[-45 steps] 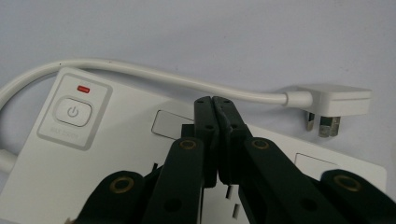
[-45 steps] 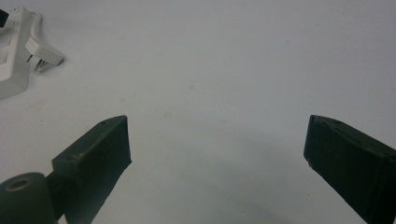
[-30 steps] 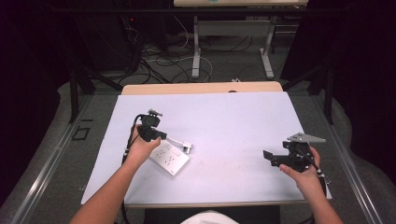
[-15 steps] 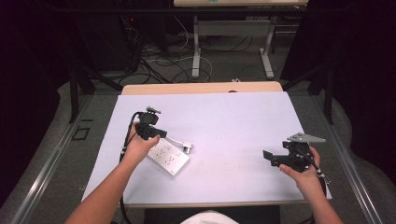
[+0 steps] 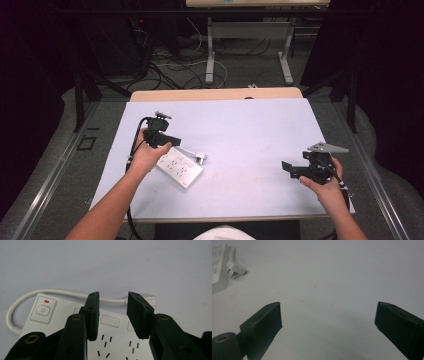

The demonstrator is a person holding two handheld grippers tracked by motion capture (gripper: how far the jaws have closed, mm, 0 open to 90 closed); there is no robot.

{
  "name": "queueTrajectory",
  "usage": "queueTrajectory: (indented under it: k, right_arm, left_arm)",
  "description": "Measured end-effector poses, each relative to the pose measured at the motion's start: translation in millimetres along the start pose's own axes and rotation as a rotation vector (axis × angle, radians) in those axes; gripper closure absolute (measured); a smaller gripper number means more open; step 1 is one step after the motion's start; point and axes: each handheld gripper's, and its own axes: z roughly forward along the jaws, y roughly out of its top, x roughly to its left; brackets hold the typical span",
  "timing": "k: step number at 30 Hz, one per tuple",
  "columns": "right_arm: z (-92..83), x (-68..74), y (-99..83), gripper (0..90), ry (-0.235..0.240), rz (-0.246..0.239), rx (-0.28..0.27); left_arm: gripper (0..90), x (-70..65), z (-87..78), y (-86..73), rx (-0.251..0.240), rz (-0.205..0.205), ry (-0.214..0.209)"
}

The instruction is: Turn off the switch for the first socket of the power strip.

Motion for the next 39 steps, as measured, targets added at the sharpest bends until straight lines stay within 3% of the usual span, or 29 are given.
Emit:
queueTrajectory:
  k: [11, 18, 21, 22, 25, 34, 39]
  right_arm:
    - [1.5, -1.2, -0.2, 6.8, -0.003, -0.003, 0.001]
    - [2.1, -2.9, -1.3, 6.8, -0.010, 0.009, 0.011]
    - [1.8, -2.9, -1.4, 6.8, -0.008, 0.010, 0.009]
    - [1.9, -2.7, -1.4, 6.8, -0.006, 0.010, 0.009]
    - [2.1, -1.9, -1.1, 6.8, -0.007, 0.003, 0.007]
    - [0.0, 1.1, 0.0, 6.8, -0.005, -0.010, 0.001]
    - [-0.6, 1.1, 0.1, 6.8, -0.005, -0.003, 0.005]
  left_arm:
    - [48.0, 0.5, -5.8, 0.6, -0.020, -0.003, -0.014]
    - [37.2, 3.0, -11.1, -1.2, -0.062, 0.005, 0.015]
    - [33.8, 4.6, -15.2, -2.6, -0.065, 0.006, 0.005]
    - [33.7, 3.7, -16.2, -3.8, -0.077, -0.005, 0.008]
    - [32.5, 4.3, -21.0, -6.6, -0.097, 0.020, 0.018]
    - [33.9, 4.0, -35.1, -14.4, -0.103, 0.008, 0.021]
    - [32.6, 6.3, -41.6, -16.7, -0.124, 0.022, 0.024]
